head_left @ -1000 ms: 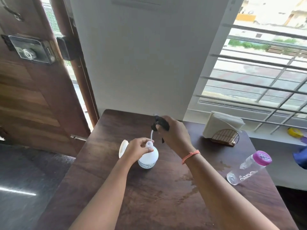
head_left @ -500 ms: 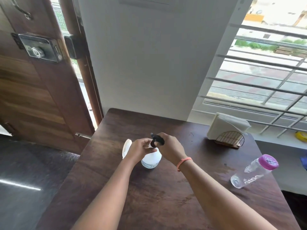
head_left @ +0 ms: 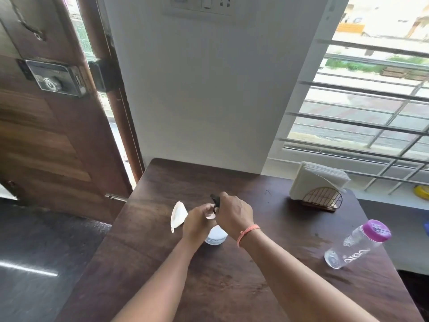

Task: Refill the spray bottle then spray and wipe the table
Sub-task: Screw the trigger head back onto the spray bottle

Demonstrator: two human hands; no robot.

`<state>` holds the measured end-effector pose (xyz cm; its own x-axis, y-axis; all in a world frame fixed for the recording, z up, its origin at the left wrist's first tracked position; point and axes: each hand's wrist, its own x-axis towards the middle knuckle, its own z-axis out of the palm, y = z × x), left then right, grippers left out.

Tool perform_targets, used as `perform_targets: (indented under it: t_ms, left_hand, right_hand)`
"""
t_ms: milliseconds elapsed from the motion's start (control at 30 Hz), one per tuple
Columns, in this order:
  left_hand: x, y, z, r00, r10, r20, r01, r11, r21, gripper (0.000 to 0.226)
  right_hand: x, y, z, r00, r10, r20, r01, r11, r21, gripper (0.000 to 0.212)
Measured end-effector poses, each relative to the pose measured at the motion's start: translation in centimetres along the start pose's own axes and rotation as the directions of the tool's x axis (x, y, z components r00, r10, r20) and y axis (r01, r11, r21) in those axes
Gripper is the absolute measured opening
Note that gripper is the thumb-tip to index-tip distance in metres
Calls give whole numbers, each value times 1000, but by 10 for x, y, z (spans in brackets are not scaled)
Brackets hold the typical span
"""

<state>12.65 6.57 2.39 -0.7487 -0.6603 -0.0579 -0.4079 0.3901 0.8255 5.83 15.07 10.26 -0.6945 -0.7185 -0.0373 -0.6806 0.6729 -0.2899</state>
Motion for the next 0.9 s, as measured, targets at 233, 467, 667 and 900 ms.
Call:
perform_targets:
  t_ms: [233,467,667,900]
  left_hand:
    - [-9,13,30,964,21,-264,0,997,80,11]
    - [10,-5,7,887,75,456,-130,988,89,60]
    - [7,-10,13,925,-13,379,-99,957,274,93]
    - [-37,20,74,980,-181,77,156,953,261,100]
  right_hand:
    - [-14,17,-1,999,27,-20,-25,996,86,23]
    - [-14,23,-3,998,-40,-40,43,996,77,21]
    - [-18,27,2,995,-30,-98,33,999,30,18]
    - [-20,50,-4,987,92,-129,-84,994,67,29]
